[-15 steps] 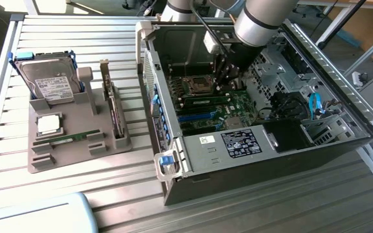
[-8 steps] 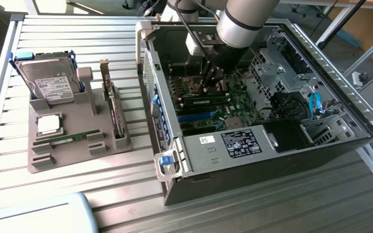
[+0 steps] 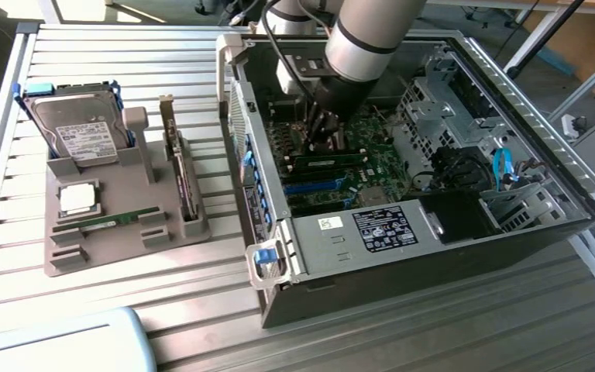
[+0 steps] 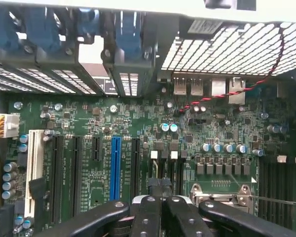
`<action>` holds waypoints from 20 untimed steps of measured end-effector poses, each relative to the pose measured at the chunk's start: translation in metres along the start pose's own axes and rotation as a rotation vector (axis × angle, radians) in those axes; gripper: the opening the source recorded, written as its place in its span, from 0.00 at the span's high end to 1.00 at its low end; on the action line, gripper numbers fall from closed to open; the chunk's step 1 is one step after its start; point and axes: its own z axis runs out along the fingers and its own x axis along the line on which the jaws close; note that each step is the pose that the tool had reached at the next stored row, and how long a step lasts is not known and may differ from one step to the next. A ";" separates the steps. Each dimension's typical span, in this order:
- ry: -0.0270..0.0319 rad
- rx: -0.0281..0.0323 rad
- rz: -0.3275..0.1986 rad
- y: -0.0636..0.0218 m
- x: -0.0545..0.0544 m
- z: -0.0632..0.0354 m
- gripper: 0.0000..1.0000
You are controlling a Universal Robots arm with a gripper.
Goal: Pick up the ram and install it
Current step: 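Press down the ram until it locks into place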
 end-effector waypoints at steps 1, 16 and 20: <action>-0.0010 0.0000 0.000 -0.0001 0.000 0.0016 0.89; -0.0274 0.0006 -0.003 -0.0010 0.001 0.0125 0.89; -0.0318 0.0014 -0.004 -0.0005 0.000 0.0048 0.89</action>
